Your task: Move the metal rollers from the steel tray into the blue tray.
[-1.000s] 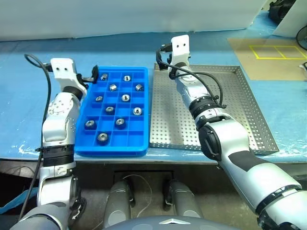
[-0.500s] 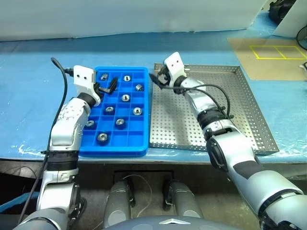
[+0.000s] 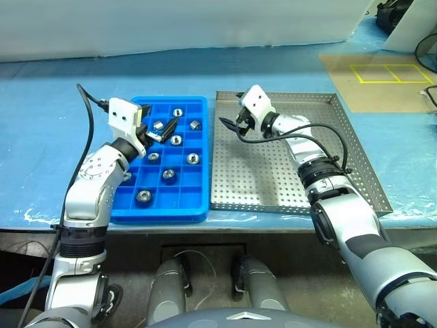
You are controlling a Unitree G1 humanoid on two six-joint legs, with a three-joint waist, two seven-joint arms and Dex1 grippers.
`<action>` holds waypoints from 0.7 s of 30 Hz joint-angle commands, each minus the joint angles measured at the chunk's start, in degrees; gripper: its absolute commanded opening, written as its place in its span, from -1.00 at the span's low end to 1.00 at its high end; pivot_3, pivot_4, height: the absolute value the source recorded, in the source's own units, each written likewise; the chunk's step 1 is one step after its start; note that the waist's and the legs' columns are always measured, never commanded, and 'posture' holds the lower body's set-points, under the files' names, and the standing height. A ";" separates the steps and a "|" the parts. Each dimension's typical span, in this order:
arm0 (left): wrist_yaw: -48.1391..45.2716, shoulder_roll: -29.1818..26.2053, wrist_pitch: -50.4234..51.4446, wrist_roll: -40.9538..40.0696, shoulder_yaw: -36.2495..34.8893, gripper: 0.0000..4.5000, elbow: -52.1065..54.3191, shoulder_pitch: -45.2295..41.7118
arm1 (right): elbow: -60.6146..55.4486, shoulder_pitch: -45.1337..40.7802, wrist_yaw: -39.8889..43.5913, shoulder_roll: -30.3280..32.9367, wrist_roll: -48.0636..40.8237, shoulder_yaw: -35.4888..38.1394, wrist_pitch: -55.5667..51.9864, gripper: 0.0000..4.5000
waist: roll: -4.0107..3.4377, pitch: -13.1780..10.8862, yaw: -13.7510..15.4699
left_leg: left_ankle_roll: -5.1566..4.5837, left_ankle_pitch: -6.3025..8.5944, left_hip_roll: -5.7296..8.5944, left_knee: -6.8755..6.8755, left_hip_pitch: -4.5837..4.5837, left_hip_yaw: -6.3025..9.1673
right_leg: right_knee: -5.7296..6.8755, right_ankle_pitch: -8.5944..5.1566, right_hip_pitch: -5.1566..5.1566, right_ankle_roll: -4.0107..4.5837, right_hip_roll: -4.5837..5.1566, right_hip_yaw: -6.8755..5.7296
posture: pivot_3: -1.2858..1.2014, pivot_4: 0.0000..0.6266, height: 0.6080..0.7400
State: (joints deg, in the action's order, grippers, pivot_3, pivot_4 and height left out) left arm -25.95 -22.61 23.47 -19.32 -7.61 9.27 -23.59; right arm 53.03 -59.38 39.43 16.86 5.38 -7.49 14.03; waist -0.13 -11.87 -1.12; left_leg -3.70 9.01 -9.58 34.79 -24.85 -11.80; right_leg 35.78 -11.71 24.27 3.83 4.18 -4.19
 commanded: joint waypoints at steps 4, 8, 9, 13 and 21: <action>-3.65 -1.96 0.71 -2.03 0.27 1.00 2.71 -0.25 | -10.18 3.26 9.38 0.54 -3.82 -0.74 -3.32 0.99 | 0.01 0.00 0.05 | -0.02 0.01 0.01 0.01 0.00 -0.01 | -0.01 0.00 -0.01 0.00 0.00 0.00 | -0.24 -0.52 1.00; -4.07 -1.24 2.40 -5.08 -1.04 1.00 3.90 -0.91 | -19.69 6.41 14.60 -0.96 -8.30 -0.68 -11.78 0.99 | 0.01 0.00 0.05 | -0.02 0.01 0.00 0.00 0.03 0.00 | -0.01 0.00 -0.05 0.00 0.00 0.00 | -0.24 -0.52 1.00; -4.10 -1.43 2.50 -5.09 -0.93 1.00 4.12 -0.73 | -20.31 6.03 13.77 -1.48 -8.82 -0.04 -13.40 0.99 | 0.00 0.00 0.01 | -0.02 0.01 0.00 0.01 0.03 0.00 | -0.01 0.00 -0.05 0.00 0.00 0.00 | -0.24 -0.52 1.00; -4.49 -1.74 2.71 -5.08 0.12 1.00 5.22 0.13 | -21.12 5.48 12.60 -1.79 -9.11 0.38 -15.64 0.99 | 0.00 0.00 -0.05 | 0.01 -0.01 -0.01 0.00 0.12 -0.01 | 0.03 0.03 -0.08 0.04 0.00 0.01 | -0.22 -0.52 1.00; -4.05 -1.17 2.97 -5.39 -0.07 1.00 6.60 0.62 | -18.93 2.97 13.21 -2.50 -9.50 0.63 -15.90 0.99 | 0.00 0.00 0.23 | 0.03 -0.01 0.00 -0.05 0.34 -0.02 | -0.03 0.03 -0.29 0.04 0.00 0.02 | -0.19 -0.52 1.00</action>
State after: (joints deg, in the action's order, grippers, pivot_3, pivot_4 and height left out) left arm -30.30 -23.58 26.92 -23.98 -6.97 13.13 -22.78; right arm 34.75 -54.34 52.51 14.86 -2.49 -7.97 -2.43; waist -0.13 -11.87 -0.88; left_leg -3.67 9.00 -9.58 34.74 -24.50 -11.81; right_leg 35.75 -11.68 23.99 3.87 4.18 -4.17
